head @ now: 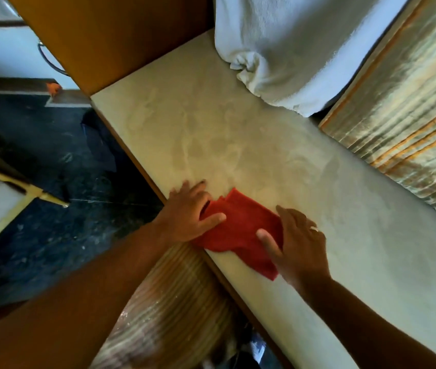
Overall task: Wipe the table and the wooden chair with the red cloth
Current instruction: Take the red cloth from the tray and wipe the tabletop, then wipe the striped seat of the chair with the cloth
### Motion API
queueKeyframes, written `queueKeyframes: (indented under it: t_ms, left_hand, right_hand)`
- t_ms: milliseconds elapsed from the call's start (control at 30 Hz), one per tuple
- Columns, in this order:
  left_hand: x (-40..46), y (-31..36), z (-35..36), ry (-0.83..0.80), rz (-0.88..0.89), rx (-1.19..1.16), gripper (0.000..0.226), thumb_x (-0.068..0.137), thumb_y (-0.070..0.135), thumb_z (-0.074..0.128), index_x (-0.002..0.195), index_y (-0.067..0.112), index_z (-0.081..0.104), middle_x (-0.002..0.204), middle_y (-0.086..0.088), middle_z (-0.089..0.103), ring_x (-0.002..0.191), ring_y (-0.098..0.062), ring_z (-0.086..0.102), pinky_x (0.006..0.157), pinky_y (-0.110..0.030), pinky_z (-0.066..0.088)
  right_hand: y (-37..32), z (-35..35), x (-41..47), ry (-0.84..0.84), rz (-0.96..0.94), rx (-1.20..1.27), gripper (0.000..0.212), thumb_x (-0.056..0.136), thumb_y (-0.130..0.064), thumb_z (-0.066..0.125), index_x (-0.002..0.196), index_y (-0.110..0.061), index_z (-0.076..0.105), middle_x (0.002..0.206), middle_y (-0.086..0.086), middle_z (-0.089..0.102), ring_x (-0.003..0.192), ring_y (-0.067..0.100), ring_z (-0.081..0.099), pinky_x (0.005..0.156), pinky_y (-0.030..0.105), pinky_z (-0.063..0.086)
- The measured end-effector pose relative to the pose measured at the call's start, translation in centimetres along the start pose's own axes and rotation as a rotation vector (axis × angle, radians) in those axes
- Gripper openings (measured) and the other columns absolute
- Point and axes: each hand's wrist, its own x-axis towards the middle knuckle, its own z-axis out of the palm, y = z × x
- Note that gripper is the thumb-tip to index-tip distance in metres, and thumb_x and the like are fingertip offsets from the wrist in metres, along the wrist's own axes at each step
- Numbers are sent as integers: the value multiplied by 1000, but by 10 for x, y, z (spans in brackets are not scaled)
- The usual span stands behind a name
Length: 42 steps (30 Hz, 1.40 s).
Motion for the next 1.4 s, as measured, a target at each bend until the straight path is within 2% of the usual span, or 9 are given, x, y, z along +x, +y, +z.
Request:
queueKeyframes:
  t_ms: [167,300,467,633,833,933,1067,1167,1400]
  left_hand:
    - [11,18,-2,-56,-106,132,93,75,86,41,134,15,55,163,-7,15,149,-44,10,114,-65,19]
    - [-2,7,3,66,-97,-241,64,90,62,54,132,14,60,157,-6,34,147,-33,25,118,-54,22]
    - [-96,-73,1,333,-294,-1223,14,91,30,70,103,24,66,97,3,71,92,-15,69,77,-23,56]
    - [-187,-180,71,330,-568,-1440,18,92,18,68,109,21,63,110,-6,71,97,-17,69,87,-33,57]
    - [-205,-267,199,356,-806,-1671,33,94,17,66,124,5,63,115,-17,72,101,-28,71,87,-43,59]
    - [-193,-311,244,408,-863,-1115,44,90,23,67,127,2,58,125,-22,64,113,-35,62,100,-49,48]
    - [-189,-366,290,352,-723,-248,56,97,31,51,146,5,40,148,-20,45,137,-37,40,111,-46,30]
    - [-180,-394,318,230,-558,-27,61,101,40,34,154,10,27,157,-15,35,145,-34,32,118,-47,22]
    - [-171,-411,341,334,-491,43,56,101,41,28,147,11,41,136,-16,61,115,-39,61,97,-45,41]
  right_hand:
    - [8,-12,-19,-64,355,245,79,62,-90,46,99,-21,51,92,-2,65,80,20,65,71,34,55]
    - [-33,-5,7,-206,408,374,60,71,-54,79,103,-5,62,97,7,71,85,25,67,76,36,56]
    - [-123,1,4,-301,75,578,31,78,-39,77,96,-16,68,87,4,71,77,21,69,67,35,57]
    - [-213,92,-18,-558,-60,644,17,84,-30,75,95,-29,61,93,-4,67,86,17,67,69,30,57]
    - [-257,255,9,-669,-28,419,37,88,-31,70,117,-11,60,108,8,66,101,29,64,86,43,55]
    - [-256,313,27,-623,-217,42,46,88,-38,67,124,-11,55,117,11,64,107,32,61,85,37,49]
    - [-255,378,27,-422,-1017,-401,71,89,-51,54,148,-19,34,154,16,34,138,39,37,109,50,33]
    - [-275,422,31,-459,-1308,-468,80,87,-64,42,152,-21,26,160,17,21,144,39,24,116,50,20]
    - [-286,460,30,-241,-1326,-285,54,94,-44,43,142,-20,46,155,14,35,138,39,36,112,52,31]
